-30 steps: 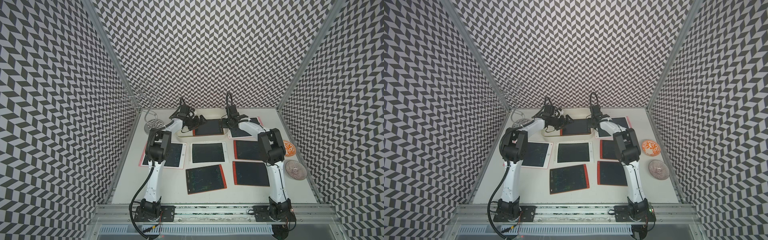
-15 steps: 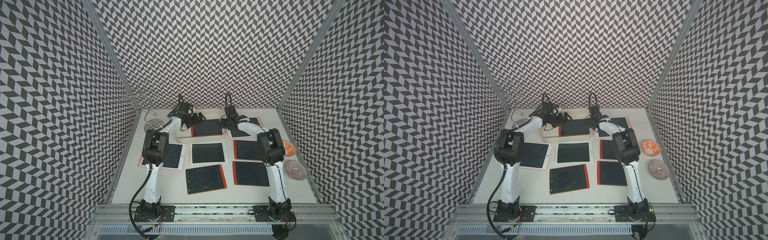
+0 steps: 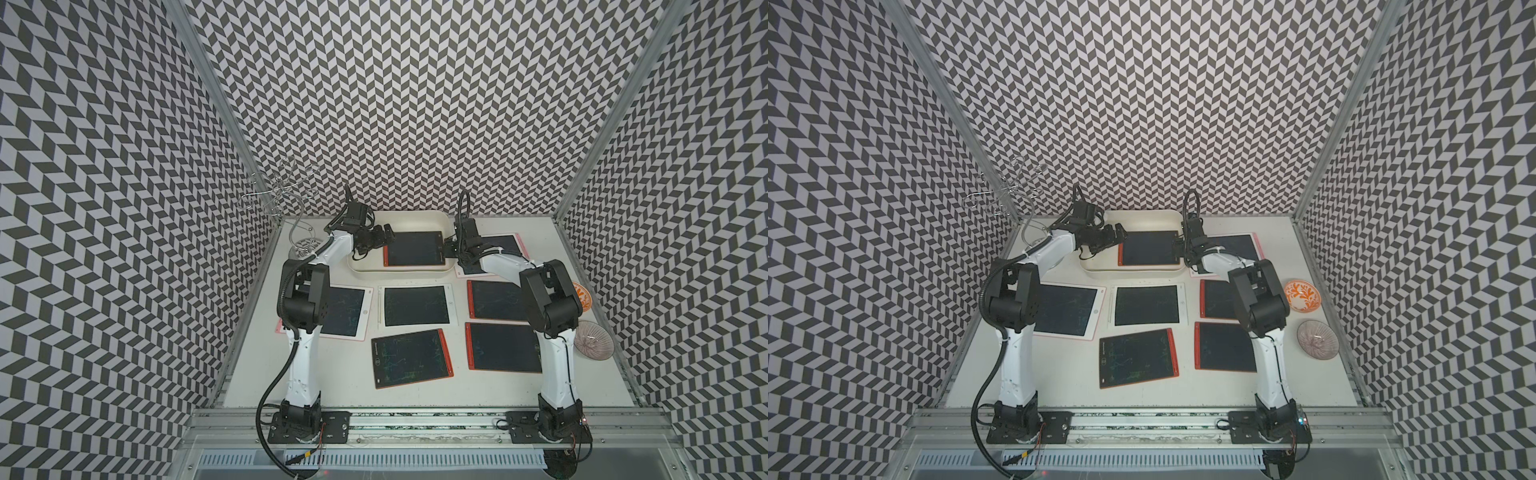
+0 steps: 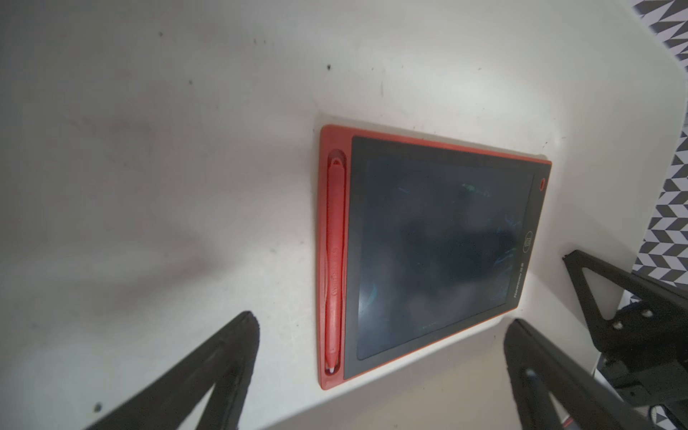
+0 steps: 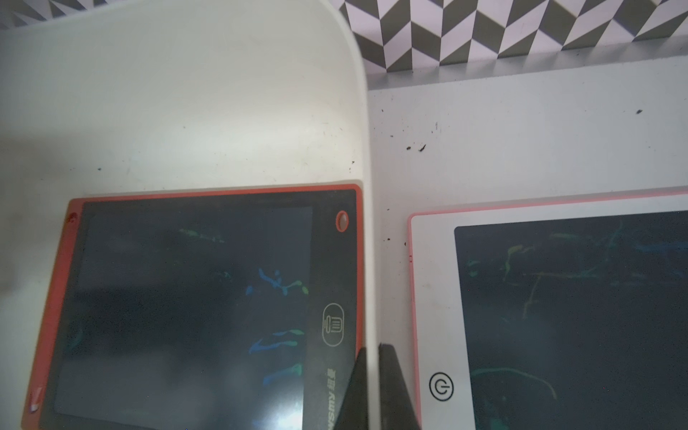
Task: Take out the writing tablet from the storage box
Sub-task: Pick up the storage box at the center of the board.
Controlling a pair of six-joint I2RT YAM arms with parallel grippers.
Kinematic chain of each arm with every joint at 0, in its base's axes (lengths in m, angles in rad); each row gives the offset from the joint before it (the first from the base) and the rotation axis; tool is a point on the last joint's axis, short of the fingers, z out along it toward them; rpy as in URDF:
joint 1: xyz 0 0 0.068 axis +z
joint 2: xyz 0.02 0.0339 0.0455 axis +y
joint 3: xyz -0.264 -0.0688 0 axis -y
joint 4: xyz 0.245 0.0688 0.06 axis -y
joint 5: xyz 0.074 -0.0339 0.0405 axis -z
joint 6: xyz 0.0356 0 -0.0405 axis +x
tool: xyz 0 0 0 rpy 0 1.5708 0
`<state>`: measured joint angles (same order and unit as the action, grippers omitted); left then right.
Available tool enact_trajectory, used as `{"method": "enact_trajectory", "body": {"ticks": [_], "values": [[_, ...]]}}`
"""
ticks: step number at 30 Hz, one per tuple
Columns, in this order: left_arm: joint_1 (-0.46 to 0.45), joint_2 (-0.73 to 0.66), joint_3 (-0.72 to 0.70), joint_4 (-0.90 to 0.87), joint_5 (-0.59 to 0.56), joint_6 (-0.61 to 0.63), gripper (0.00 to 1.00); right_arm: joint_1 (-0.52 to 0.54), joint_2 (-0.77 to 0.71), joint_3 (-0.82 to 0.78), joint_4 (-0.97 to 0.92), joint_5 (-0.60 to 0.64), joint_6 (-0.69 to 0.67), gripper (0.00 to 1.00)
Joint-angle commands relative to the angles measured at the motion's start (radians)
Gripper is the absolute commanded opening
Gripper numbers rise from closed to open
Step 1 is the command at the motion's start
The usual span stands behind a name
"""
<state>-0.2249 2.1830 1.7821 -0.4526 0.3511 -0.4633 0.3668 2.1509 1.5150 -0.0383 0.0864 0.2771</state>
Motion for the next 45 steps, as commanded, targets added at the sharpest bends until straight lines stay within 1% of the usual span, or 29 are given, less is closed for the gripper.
{"method": "enact_trajectory", "body": {"ticks": [1,5,9,12,16,22,30,36,41,45], "values": [[-0.002,0.015,0.020,-0.025,-0.013,0.019,0.99,0.008,-0.054,-0.067,0.233,0.030,-0.003,0.00],[-0.002,0.031,0.029,-0.030,0.001,0.028,0.99,0.009,-0.081,-0.101,0.283,0.049,-0.005,0.00],[-0.004,0.032,-0.014,-0.001,0.004,0.041,0.99,0.012,-0.112,-0.148,0.343,0.058,-0.011,0.00],[-0.002,0.030,-0.063,0.053,0.060,0.051,0.99,0.015,-0.129,-0.173,0.375,0.062,-0.012,0.00],[-0.010,0.027,-0.111,0.096,0.087,0.066,0.99,0.018,-0.144,-0.189,0.393,0.069,-0.013,0.00],[-0.028,0.019,-0.135,0.147,0.176,0.066,0.99,0.022,-0.158,-0.213,0.425,0.073,-0.013,0.00],[-0.036,0.016,-0.148,0.206,0.321,0.012,0.99,0.031,-0.154,-0.206,0.432,0.069,-0.014,0.00],[-0.037,-0.003,-0.155,0.243,0.383,-0.023,0.99,0.034,-0.148,-0.196,0.427,0.063,-0.014,0.00],[-0.037,-0.013,-0.173,0.307,0.454,-0.078,0.99,0.034,-0.144,-0.192,0.422,0.060,-0.015,0.00],[-0.040,-0.023,-0.182,0.335,0.478,-0.099,0.99,0.035,-0.140,-0.190,0.419,0.061,-0.013,0.00]]}}
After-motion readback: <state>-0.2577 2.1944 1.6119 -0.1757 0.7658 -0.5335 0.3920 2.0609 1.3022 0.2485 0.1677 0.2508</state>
